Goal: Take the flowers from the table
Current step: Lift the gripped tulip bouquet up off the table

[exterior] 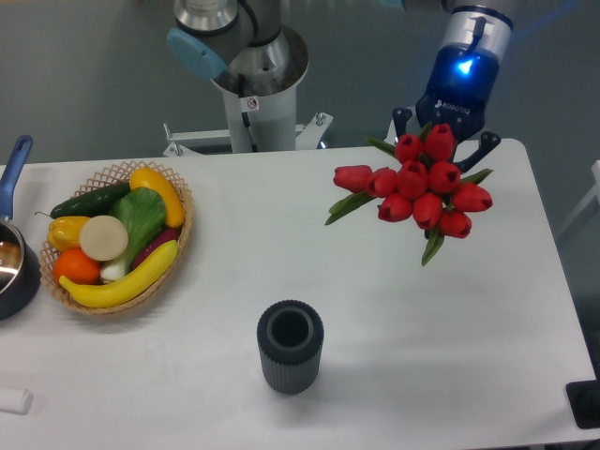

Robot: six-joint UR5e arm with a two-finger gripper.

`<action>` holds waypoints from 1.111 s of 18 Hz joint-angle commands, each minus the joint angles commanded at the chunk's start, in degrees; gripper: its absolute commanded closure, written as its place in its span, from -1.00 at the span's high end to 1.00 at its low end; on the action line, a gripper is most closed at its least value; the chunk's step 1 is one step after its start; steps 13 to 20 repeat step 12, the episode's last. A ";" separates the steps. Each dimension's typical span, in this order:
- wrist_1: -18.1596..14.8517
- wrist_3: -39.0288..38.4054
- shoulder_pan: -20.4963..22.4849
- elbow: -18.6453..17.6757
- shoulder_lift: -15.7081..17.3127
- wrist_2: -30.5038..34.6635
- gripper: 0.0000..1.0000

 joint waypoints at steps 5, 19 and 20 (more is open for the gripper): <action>0.09 -0.35 0.62 -0.26 0.35 -0.35 -0.39; 0.09 -0.35 0.80 0.26 0.18 -0.88 -0.39; 0.09 -0.35 0.80 0.26 0.18 -0.88 -0.39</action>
